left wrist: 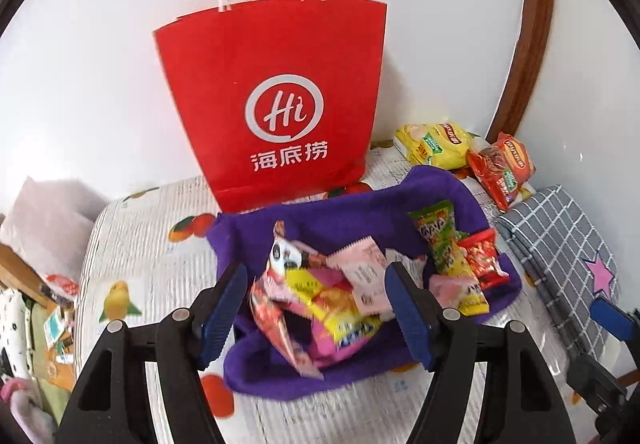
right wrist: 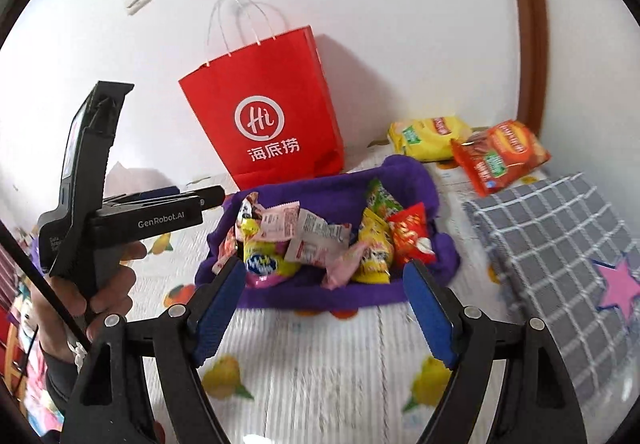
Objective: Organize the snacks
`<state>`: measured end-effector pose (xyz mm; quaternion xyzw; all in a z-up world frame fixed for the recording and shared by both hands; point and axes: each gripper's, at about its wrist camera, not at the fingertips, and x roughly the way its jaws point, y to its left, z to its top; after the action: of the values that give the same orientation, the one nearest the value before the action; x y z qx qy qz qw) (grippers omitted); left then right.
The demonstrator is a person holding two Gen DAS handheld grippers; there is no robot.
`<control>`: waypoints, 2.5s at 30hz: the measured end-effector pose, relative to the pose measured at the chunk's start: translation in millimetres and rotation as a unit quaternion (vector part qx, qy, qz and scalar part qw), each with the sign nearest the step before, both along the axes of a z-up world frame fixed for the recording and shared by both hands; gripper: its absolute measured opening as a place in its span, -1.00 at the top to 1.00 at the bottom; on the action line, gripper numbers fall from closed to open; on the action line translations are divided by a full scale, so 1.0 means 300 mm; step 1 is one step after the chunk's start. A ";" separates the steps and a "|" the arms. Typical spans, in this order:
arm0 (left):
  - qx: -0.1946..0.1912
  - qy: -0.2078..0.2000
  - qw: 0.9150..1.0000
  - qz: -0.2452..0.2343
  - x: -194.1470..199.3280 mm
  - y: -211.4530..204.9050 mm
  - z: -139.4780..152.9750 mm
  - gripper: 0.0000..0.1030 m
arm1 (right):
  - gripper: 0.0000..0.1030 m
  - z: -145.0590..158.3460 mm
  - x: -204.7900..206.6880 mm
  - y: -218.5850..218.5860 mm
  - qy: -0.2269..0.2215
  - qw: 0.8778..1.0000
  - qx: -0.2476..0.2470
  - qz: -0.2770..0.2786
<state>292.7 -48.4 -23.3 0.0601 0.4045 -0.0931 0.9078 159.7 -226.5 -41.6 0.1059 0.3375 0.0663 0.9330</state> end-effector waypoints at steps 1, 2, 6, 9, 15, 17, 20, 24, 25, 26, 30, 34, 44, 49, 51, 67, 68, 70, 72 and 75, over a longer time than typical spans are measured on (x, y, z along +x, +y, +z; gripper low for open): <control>-0.016 0.006 1.000 0.002 -0.028 0.014 0.001 -0.35 | -0.57 0.012 -0.031 0.005 -0.001 1.000 -0.011 -0.006; -0.024 0.011 1.000 0.000 -0.046 0.018 0.001 -0.35 | -0.57 0.018 -0.046 0.010 0.001 1.000 -0.017 -0.009; -0.065 0.023 0.998 -0.008 -0.178 0.050 0.006 -0.35 | -0.57 0.012 -0.114 0.024 0.021 0.999 -0.028 -0.024; -0.081 0.015 0.997 -0.007 -0.291 0.067 0.021 -0.35 | -0.57 -0.018 -0.152 0.027 0.039 0.997 -0.036 -0.049; -0.097 -0.005 0.995 0.001 -0.500 0.105 0.061 -0.56 | -0.73 -0.027 -0.262 0.036 0.051 0.993 -0.068 -0.081; -0.104 -0.009 0.995 0.001 -0.562 0.113 0.065 -0.59 | -0.74 -0.014 -0.316 0.035 0.042 0.992 -0.076 -0.086; -0.107 -0.018 0.994 0.000 -0.651 0.113 0.066 -0.72 | -0.88 0.007 -0.396 0.020 0.033 0.992 -0.076 -0.094; -0.091 -0.035 0.995 0.000 -0.766 0.091 0.069 -0.77 | -0.96 0.046 -0.516 0.006 0.013 0.989 -0.093 -0.114; -0.086 -0.039 0.996 0.001 -0.793 0.085 0.068 -0.77 | -0.96 0.055 -0.546 0.004 0.009 0.988 -0.096 -0.117; -0.085 -0.040 0.996 0.002 -0.808 0.081 0.068 -0.77 | -0.96 0.063 -0.565 0.003 0.005 0.987 -0.099 -0.123; -0.094 -0.043 0.995 0.003 -0.886 0.074 0.064 -0.77 | -0.98 0.084 -0.647 -0.013 -0.005 0.985 -0.102 -0.139; -0.096 -0.050 0.994 0.002 -0.947 0.064 0.061 -0.77 | -0.98 0.096 -0.703 -0.016 -0.010 0.986 -0.100 -0.136; -0.084 -0.066 0.994 0.009 -1.018 0.057 0.084 -0.77 | -0.98 0.111 -0.777 -0.012 -0.024 0.984 -0.109 -0.141; -0.081 -0.077 0.994 0.012 -1.044 0.064 0.099 -0.77 | -0.98 0.118 -0.793 0.008 -0.034 0.984 -0.109 -0.136; -0.080 -0.079 0.994 0.012 -1.051 0.065 0.102 -0.77 | -0.98 0.115 -0.798 0.016 -0.034 0.985 -0.108 -0.132; -0.066 -0.078 0.995 0.017 -1.053 0.079 0.095 -0.77 | -0.98 0.101 -0.800 0.036 -0.031 0.985 -0.110 -0.127; -0.066 -0.077 0.995 0.017 -1.051 0.081 0.094 -0.77 | -0.98 0.101 -0.800 0.034 -0.031 0.986 -0.108 -0.127; -0.065 -0.074 0.995 0.017 -1.052 0.079 0.090 -0.77 | -0.98 0.101 -0.801 0.030 -0.031 0.986 -0.103 -0.128; -0.065 -0.073 0.995 0.016 -1.053 0.077 0.089 -0.77 | -0.98 0.101 -0.803 0.024 -0.031 0.986 -0.098 -0.129; -0.068 -0.072 0.995 0.014 -1.057 0.072 0.090 -0.77 | -0.98 0.104 -0.809 0.017 -0.032 0.987 -0.091 -0.127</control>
<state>-24.4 -26.9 3.8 -0.0008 0.3311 -0.1029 0.9379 -82.9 -221.3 -10.4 0.0609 0.2956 -0.0807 0.9500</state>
